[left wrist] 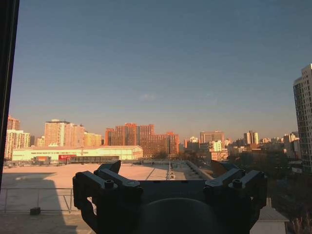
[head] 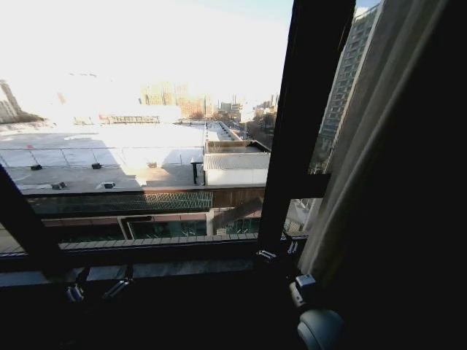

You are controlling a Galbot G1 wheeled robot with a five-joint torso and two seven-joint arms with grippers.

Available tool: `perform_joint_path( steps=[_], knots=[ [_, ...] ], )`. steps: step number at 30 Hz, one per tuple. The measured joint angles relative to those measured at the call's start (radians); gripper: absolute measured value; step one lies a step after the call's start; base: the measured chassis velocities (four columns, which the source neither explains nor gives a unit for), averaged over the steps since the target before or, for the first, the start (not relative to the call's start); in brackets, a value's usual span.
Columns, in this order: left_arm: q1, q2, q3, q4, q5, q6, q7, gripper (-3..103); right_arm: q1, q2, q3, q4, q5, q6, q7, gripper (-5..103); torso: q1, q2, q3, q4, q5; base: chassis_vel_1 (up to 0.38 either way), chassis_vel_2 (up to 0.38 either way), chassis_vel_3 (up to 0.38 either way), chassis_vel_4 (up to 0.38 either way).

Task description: Open the curtains by pulling them apart, changing their state from closed to fully open.

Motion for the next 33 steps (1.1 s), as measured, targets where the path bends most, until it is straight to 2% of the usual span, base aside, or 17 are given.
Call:
perform_joint_path(
  steps=[33],
  knots=[
    [0.0, -0.001, -0.002, -0.001, -0.001, -0.004, 0.001, 100, 0.0, 0.003, -0.025, -0.009, -0.043, 0.026, -0.009, 100, 0.0, 0.0, 0.0, 0.0, 0.0, 0.351, 0.352, -0.352, -0.356]
  ],
)
